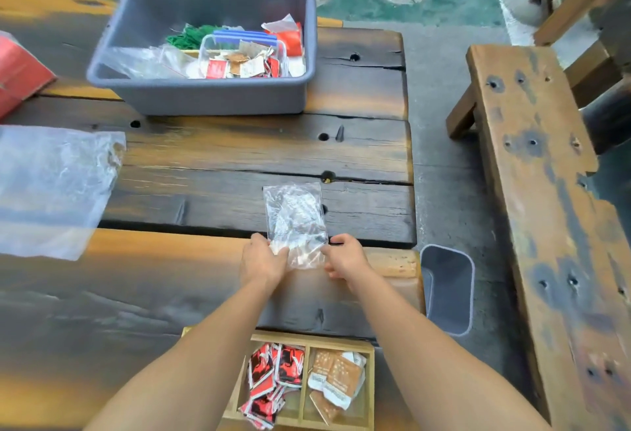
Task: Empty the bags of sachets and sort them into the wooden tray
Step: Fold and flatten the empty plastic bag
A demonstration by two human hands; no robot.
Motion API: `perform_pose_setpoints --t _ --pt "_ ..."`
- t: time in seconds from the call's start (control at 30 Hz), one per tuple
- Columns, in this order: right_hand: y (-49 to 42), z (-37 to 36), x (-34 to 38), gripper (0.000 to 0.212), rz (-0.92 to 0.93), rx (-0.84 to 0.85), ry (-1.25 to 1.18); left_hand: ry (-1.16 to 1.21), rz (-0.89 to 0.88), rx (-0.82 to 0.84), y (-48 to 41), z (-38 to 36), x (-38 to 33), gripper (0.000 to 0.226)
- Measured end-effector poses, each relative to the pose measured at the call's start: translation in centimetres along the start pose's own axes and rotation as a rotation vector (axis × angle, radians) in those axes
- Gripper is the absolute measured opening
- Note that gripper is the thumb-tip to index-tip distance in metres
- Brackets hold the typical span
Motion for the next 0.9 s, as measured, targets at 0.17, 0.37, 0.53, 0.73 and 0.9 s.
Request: perform_pose_setpoints --t 0.17,0.37,0.53,0.73,0.9 --pt "-0.2 -1.2 -0.8 0.021 -0.001 -0.001 0.031 0.057 0.089 0.071 -0.6 -1.7 1.6 0.060" --pt "0.2 -1.2 -1.8 0.009 0.002 0.045 0.082 0.322 0.242 0.234 0.0 -3.3 1.9 0.015" --pt "0.6 1.6 -2.4 0.018 -0.036 0.071 -0.021 0.457 0.243 0.205 1.4 -3.2 -0.2 0.011" --pt "1.0 8.4 -4.4 0.019 -0.084 0.020 -0.225 0.378 0.011 0.240 4.3 -5.6 -5.6 0.015" --pt "1.4 15.7 -7.8 0.026 -0.109 -0.062 -0.359 0.304 -0.122 0.355 7.8 -9.2 -10.1 0.012"
Point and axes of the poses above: each hand's wrist, its own y-axis away from the middle knuckle, its own z-axis out of the back of the hand, x = y × z, the point moved 3 cm from there along -y, towards the middle knuckle, and after that the axes turned 8 degrees about -x, right-handed, at the moved point
